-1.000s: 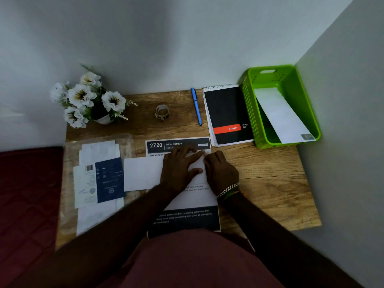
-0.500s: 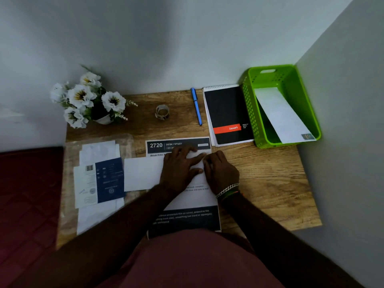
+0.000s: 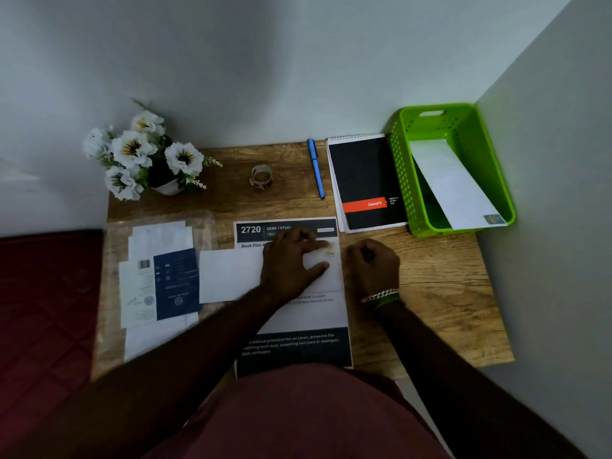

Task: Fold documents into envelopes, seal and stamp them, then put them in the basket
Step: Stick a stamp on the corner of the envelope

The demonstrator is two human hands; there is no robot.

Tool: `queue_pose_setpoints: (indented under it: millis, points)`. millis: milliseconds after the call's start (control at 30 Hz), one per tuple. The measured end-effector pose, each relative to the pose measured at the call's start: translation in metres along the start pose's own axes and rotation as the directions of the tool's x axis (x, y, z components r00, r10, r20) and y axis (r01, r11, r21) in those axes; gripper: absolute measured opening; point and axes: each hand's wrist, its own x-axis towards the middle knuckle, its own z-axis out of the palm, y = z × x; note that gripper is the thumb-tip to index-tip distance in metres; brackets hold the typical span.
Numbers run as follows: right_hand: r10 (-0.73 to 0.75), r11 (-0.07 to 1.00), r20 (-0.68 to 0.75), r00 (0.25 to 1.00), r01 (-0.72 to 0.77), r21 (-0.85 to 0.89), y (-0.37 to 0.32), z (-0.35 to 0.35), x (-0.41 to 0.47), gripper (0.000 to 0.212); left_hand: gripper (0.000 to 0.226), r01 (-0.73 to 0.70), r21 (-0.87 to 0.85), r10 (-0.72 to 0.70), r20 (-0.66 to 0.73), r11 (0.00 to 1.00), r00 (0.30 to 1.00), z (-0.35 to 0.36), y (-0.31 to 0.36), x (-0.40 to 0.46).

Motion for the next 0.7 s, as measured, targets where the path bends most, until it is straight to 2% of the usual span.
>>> queue_pose_setpoints:
  millis: [67, 133, 333, 433, 600, 700]
  points:
    - [0.080, 0.996, 0.052, 0.995, -0.078, -0.041, -0.001, -0.002, 0.012, 0.020, 0.033, 0.053, -0.126, -0.067, -0.110, 0.991, 0.992, 0.003, 0.004, 0.004]
    - [0.058, 0.990, 0.110, 0.992, -0.043, -0.133, -0.004, -0.001, 0.022, 0.022, 0.025, 0.113, -0.168, -0.139, -0.157, 0.979, 0.978, 0.005, 0.008, 0.010]
    - [0.096, 0.977, 0.178, 0.979, -0.059, -0.207, -0.010, 0.007, 0.034, 0.027, 0.028, 0.187, -0.068, -0.195, -0.162, 0.980, 0.967, 0.008, 0.018, 0.012]
    - [0.095, 0.974, 0.182, 0.979, -0.053, -0.220, -0.010, 0.007, 0.034, 0.026, 0.026, 0.146, -0.033, -0.150, -0.153, 0.989, 0.977, 0.007, 0.016, 0.012]
    - [0.030, 0.968, 0.268, 0.963, 0.038, -0.246, -0.010, -0.002, 0.033, 0.026, 0.025, -0.022, 0.173, 0.048, -0.147, 0.985, 0.988, 0.013, 0.007, 0.007]
    - [-0.006, 0.955, 0.302, 0.953, 0.094, -0.280, -0.007, -0.006, 0.030, 0.023, 0.026, -0.037, 0.206, 0.066, -0.137, 0.978, 0.988, 0.014, 0.004, 0.006]
